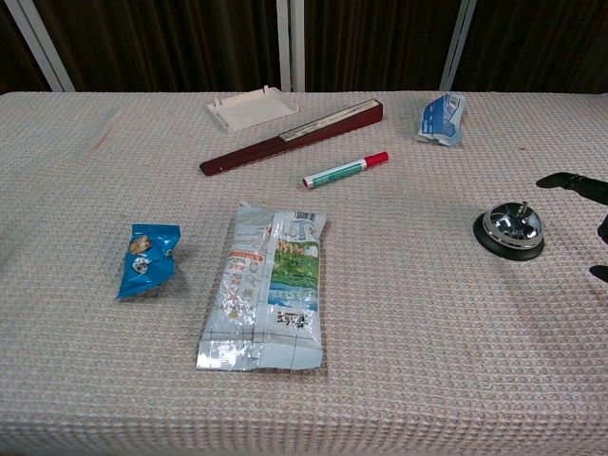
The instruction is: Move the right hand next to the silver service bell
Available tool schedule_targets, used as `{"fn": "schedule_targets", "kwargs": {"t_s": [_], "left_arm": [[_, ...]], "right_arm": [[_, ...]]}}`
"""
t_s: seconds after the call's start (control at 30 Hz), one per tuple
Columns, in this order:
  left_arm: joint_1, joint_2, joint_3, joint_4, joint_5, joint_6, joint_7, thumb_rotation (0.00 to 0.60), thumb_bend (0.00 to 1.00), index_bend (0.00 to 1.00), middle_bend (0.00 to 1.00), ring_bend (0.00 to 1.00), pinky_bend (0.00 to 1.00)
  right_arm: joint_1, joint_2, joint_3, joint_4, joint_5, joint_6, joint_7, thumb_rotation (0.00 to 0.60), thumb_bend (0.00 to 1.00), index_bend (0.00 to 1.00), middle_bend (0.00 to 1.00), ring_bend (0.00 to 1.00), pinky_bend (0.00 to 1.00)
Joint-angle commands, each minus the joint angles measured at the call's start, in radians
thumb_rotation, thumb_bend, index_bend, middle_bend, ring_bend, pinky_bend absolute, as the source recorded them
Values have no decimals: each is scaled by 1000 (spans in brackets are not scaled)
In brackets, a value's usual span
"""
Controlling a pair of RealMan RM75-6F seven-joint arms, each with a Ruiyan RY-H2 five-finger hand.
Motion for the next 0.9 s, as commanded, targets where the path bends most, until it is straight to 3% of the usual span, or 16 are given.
{"fn": "schedule_targets", "kwargs": {"t_s": [0.03, 0.9], "left_arm": [[1, 1, 0, 1, -1, 0, -2, 165, 12, 114, 83, 71, 176], [-3, -3, 2, 11, -15, -23, -13, 163, 12, 114, 83, 71, 175]], "right_arm": [[1, -3, -1, 1, 1, -3, -2, 600, 246, 0, 797, 858, 846], [20, -23, 1, 11, 33, -39, -36, 600, 247, 0, 797, 859, 846]]}}
